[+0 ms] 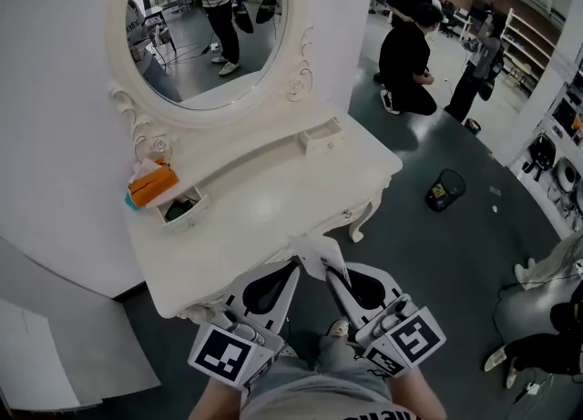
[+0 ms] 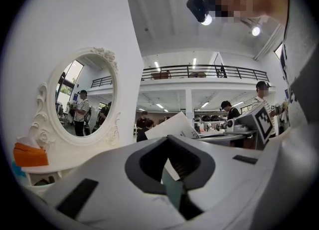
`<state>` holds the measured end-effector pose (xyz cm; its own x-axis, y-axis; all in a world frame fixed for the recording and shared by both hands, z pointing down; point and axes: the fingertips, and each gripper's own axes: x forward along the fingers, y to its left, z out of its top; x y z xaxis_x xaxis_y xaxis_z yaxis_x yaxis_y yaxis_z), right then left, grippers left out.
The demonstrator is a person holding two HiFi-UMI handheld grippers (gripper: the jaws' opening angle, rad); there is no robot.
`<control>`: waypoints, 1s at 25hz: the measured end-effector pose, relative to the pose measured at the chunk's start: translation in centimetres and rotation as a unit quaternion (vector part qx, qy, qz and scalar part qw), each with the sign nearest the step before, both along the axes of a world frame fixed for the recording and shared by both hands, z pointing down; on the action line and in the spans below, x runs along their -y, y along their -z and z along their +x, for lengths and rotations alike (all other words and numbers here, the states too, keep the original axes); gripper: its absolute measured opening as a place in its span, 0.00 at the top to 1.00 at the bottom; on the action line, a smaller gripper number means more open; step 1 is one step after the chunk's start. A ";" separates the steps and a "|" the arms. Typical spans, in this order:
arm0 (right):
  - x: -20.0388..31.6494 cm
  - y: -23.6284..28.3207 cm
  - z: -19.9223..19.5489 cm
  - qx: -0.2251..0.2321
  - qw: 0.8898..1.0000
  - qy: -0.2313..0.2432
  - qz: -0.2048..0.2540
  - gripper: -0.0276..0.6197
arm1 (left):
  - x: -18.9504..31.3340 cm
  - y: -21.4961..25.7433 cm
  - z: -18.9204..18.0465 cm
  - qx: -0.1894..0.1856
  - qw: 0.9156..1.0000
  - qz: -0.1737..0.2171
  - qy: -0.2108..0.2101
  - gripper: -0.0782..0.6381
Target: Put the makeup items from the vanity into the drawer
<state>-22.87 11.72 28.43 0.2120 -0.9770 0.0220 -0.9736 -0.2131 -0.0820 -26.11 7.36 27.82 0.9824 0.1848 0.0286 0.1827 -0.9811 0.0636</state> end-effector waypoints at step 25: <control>1.4 0.2 14.4 0.002 0.998 0.063 0.008 0.89 | 0.9 0.8 14.1 -0.027 0.998 0.014 0.061 0.86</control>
<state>-8.49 10.30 28.27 0.0864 -0.9962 0.0077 -0.9923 -0.0868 -0.0889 -12.05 6.49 27.06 0.9977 0.0640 -0.0216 0.0646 -0.9975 0.0287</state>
